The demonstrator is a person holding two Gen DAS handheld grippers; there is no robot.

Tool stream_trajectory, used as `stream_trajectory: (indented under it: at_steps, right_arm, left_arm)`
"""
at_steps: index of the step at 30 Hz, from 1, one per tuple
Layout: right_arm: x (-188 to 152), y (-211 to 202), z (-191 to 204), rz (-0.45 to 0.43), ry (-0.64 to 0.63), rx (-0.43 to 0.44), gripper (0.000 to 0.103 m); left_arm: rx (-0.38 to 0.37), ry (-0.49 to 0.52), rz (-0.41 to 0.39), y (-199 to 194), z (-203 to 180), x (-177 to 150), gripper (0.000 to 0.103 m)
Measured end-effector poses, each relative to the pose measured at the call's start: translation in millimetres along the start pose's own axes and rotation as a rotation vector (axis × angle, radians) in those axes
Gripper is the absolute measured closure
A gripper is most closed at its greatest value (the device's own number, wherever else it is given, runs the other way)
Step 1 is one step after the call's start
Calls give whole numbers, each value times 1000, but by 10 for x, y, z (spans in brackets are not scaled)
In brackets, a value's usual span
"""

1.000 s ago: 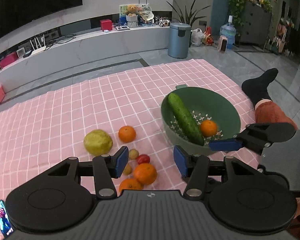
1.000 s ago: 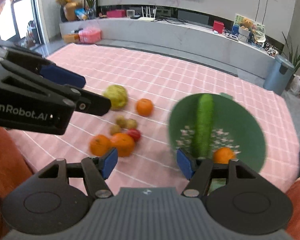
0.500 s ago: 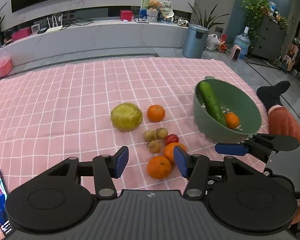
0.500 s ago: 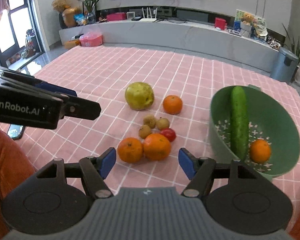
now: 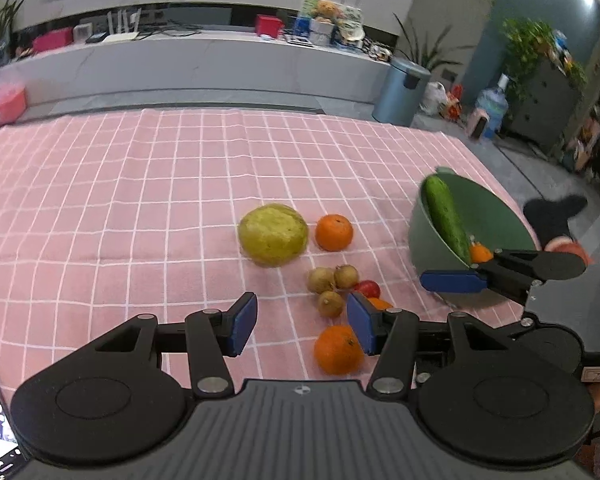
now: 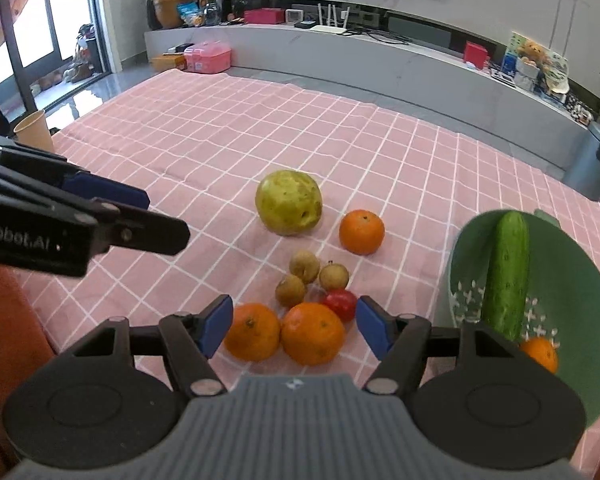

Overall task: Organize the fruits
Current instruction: 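Move both tools back toward the remaining fruit, then grasp the pomelo with the left tool while the right tool grasps an orange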

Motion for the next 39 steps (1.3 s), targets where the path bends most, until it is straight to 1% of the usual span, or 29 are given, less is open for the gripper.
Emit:
stream_trajectory:
  at_steps: [1, 3, 7, 10, 12, 14, 18, 20, 22, 25, 28, 31, 36, 39]
  right_arm:
    - [15, 28, -11, 1, -3, 7, 39]
    - [45, 93, -25, 10, -5, 16, 46]
    - [131, 235, -53, 26, -31, 28, 48]
    - [235, 347, -104, 30, -57, 15, 50]
    - [315, 429, -184, 37, -56, -6, 52]
    - [401, 510, -262, 44, -66, -20, 54]
    - [514, 737, -386, 91, -114, -31, 56]
    - [529, 841, -428, 118, -134, -38, 56]
    - [524, 938, -462, 143, -144, -39, 57]
    - [524, 1037, -482, 157, -154, -29, 57]
    - [542, 1124, -494, 172, -130, -10, 57]
    - [552, 1185, -476, 183, -146, -9, 58]
    - [577, 1243, -463, 194, -176, -15, 62]
    - [578, 1271, -476, 202, -168, -9, 62]
  left_arm:
    - [-2, -12, 4, 28, 31, -3, 42]
    - [0, -34, 16, 101, 85, -2, 42]
    - [19, -38, 7, 235, 141, 96, 43]
    - [26, -47, 7, 346, 161, 216, 41]
    - [26, -44, 9, 427, 157, 286, 39]
    - [34, -59, 7, 512, 182, 351, 31]
    - [42, -149, 23, 702, 280, 431, 29]
    - [52, -169, 25, 774, 333, 443, 23]
    - [70, -178, 40, 845, 379, 434, 23]
    - [61, -194, 57, 922, 406, 409, 23]
    - [47, -253, 66, 990, 455, 419, 23]
    - [36, -294, 80, 1048, 464, 441, 23]
    - [27, -284, 124, 1167, 399, 432, 23]
    - [41, -277, 135, 1221, 410, 450, 22]
Point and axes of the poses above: each gripper's, at about its wrist camera, not at the fingertips, and y roughly the way its jaws point, z to its left, x to its top, the point moved 8 cm from there along y, roughly the way its jaws point, and after that the axes turned 4 degrees about -x, right-handed, at the moved point
